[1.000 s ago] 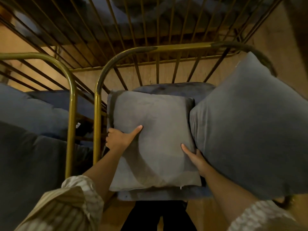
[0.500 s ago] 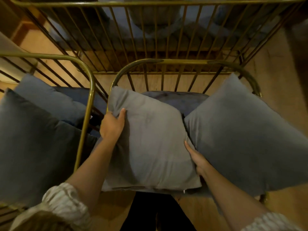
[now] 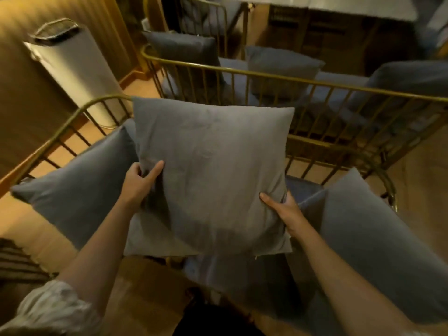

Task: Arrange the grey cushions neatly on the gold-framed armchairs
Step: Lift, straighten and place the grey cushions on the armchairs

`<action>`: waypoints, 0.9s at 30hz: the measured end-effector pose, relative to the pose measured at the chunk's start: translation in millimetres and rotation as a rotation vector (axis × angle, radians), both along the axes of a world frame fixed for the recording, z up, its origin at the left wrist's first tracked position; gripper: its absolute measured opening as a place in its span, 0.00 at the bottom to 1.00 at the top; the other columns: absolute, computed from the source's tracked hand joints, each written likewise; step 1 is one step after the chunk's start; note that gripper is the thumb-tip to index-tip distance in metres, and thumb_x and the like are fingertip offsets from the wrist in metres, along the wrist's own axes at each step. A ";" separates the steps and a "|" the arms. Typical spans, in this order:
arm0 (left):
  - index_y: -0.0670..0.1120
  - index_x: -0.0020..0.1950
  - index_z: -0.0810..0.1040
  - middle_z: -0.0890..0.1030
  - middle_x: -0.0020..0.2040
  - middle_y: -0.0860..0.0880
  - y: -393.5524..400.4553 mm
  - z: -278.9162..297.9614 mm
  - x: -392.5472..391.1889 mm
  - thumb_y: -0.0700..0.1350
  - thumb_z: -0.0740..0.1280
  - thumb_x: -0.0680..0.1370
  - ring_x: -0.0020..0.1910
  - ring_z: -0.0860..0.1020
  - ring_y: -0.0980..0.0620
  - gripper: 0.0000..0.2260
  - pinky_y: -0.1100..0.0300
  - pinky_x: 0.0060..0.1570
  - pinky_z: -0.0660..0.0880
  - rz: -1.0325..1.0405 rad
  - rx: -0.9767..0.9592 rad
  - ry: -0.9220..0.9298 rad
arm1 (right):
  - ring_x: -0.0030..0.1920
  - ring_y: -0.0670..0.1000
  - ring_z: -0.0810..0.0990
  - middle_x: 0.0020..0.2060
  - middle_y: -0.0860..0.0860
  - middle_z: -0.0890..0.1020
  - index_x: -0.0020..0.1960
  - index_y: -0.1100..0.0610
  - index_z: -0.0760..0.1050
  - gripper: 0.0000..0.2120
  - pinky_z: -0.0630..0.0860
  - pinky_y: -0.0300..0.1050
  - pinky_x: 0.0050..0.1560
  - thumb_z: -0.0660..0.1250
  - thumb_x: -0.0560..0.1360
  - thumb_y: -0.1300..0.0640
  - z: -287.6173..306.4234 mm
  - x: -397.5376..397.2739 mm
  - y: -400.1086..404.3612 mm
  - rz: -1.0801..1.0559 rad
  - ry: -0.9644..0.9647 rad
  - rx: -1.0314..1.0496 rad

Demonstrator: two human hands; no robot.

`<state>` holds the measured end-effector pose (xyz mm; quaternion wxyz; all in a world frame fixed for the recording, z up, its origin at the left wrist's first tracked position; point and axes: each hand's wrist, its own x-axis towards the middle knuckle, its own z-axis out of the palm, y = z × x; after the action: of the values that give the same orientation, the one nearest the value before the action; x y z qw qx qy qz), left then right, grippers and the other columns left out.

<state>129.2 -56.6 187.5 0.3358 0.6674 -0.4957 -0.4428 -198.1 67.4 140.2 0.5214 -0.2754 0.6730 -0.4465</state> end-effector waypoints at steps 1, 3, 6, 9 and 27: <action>0.50 0.62 0.66 0.74 0.53 0.54 2.8 3.1 11.9 0.59 0.73 0.73 0.52 0.74 0.52 0.25 0.53 0.52 0.70 0.042 0.012 0.000 | 0.69 0.58 0.72 0.70 0.52 0.72 0.76 0.51 0.60 0.48 0.70 0.50 0.65 0.78 0.63 0.42 6.2 9.2 -6.2 0.034 0.026 -0.013; 0.51 0.71 0.59 0.69 0.67 0.48 9.0 9.5 34.3 0.57 0.76 0.69 0.60 0.72 0.48 0.38 0.51 0.59 0.70 0.125 -0.012 0.009 | 0.70 0.58 0.71 0.71 0.53 0.71 0.77 0.52 0.60 0.42 0.68 0.47 0.61 0.77 0.69 0.48 12.1 28.3 -19.4 0.089 0.064 -0.034; 0.55 0.79 0.46 0.56 0.79 0.47 9.3 13.2 81.6 0.55 0.79 0.68 0.75 0.61 0.44 0.52 0.45 0.71 0.63 0.105 -0.116 -0.021 | 0.70 0.58 0.71 0.72 0.54 0.70 0.77 0.52 0.59 0.41 0.69 0.47 0.59 0.76 0.70 0.49 22.2 71.4 -45.7 0.181 0.108 -0.074; 0.55 0.80 0.44 0.55 0.80 0.48 -4.9 13.6 133.9 0.55 0.79 0.66 0.78 0.58 0.45 0.54 0.47 0.73 0.60 0.051 -0.175 -0.072 | 0.70 0.58 0.71 0.72 0.54 0.70 0.76 0.53 0.60 0.41 0.69 0.46 0.57 0.76 0.70 0.50 30.3 120.5 -79.8 0.261 0.123 -0.084; 0.63 0.77 0.38 0.56 0.79 0.42 -209.2 -66.2 386.8 0.79 0.68 0.53 0.75 0.61 0.35 0.62 0.34 0.71 0.62 0.115 0.125 -0.344 | 0.77 0.58 0.61 0.79 0.51 0.59 0.81 0.45 0.43 0.51 0.61 0.53 0.73 0.74 0.71 0.42 -16.8 378.5 -324.1 0.423 0.294 -0.042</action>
<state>516.0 -265.8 121.2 0.2287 0.7801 -0.4784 -0.3320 180.4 -256.6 123.4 0.4938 -0.4827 0.6597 -0.2965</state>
